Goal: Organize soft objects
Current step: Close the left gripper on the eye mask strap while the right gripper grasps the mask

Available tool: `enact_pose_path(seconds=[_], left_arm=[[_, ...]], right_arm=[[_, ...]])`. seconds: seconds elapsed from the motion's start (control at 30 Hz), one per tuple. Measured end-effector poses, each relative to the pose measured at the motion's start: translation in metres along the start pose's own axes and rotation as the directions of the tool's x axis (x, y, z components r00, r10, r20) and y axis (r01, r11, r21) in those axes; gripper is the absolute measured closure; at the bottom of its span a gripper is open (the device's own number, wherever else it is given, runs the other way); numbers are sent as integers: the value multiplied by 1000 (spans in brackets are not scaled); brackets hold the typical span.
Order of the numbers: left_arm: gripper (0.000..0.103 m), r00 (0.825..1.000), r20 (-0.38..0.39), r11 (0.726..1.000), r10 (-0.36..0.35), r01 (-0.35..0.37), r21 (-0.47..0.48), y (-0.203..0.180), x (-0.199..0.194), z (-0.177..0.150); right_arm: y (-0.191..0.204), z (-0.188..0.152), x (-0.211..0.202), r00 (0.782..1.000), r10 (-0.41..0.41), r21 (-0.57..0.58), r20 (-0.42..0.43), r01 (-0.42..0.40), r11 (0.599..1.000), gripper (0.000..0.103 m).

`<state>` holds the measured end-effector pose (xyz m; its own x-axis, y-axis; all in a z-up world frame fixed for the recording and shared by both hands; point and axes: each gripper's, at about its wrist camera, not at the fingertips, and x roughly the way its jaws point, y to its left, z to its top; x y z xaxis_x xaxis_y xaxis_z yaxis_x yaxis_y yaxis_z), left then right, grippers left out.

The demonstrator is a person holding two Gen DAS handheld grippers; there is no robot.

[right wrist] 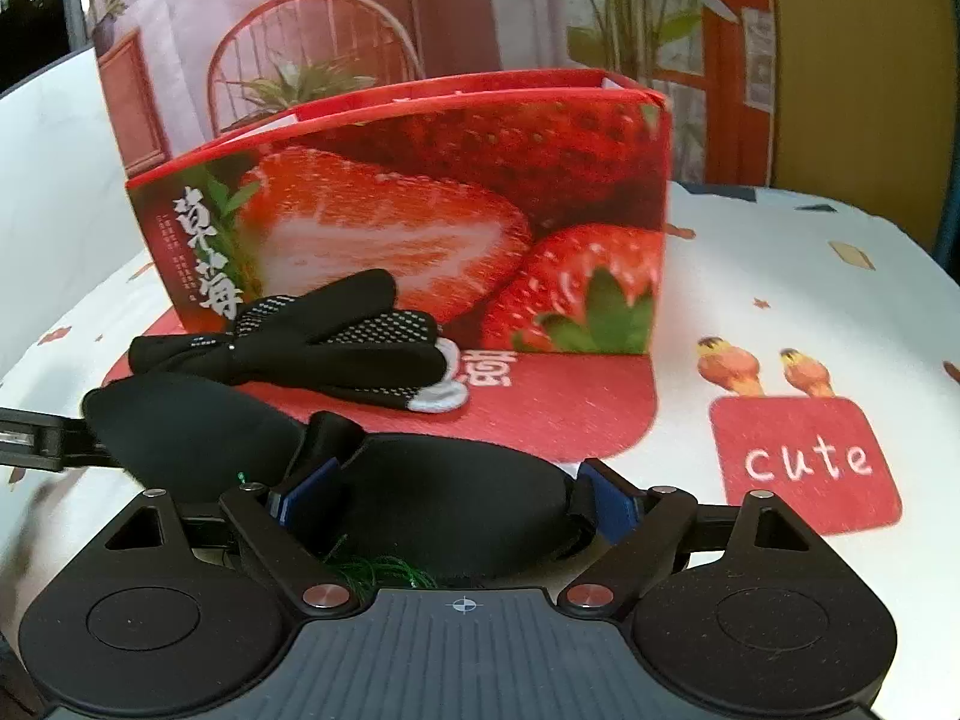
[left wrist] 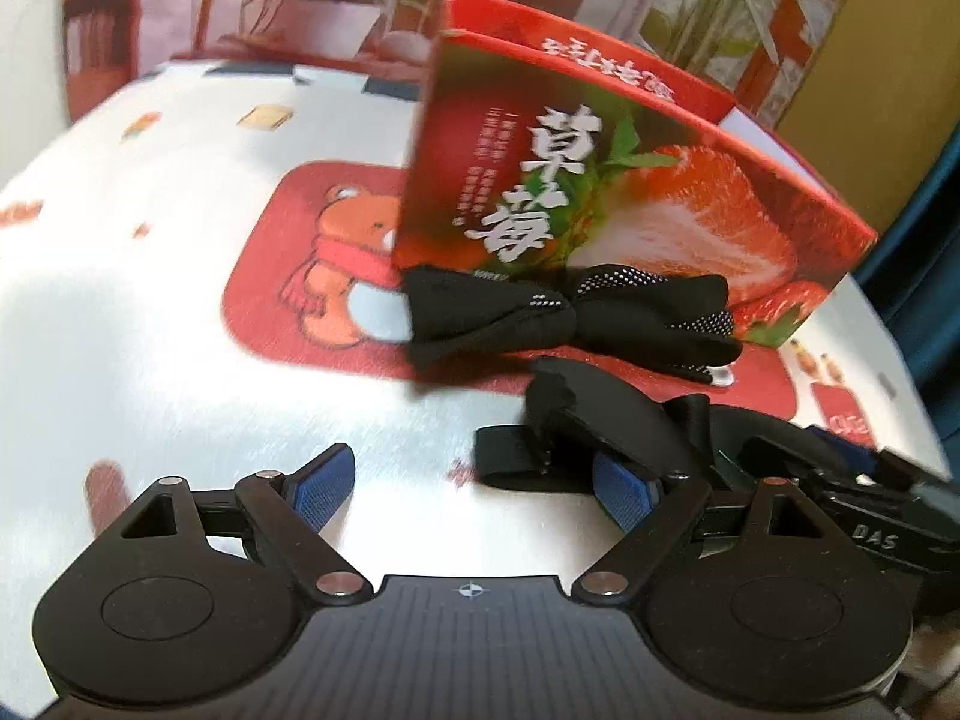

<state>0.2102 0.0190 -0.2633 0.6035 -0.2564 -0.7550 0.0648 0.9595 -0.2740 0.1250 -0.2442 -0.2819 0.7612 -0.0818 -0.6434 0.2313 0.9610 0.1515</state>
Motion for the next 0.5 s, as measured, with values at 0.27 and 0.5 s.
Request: enact_pose_path(seconds=[0.27,0.5], left_arm=[[18,995,57,994,-83,87,-60,1,-16,6],[21,988,79,988,-131,137,-77,-6,-19,8]], right_arm=[[-5,-6,-4,1000,-7,9,17,7,1000,19],[-5,-7,-4,1000,-4,4,23,4,1000,19]])
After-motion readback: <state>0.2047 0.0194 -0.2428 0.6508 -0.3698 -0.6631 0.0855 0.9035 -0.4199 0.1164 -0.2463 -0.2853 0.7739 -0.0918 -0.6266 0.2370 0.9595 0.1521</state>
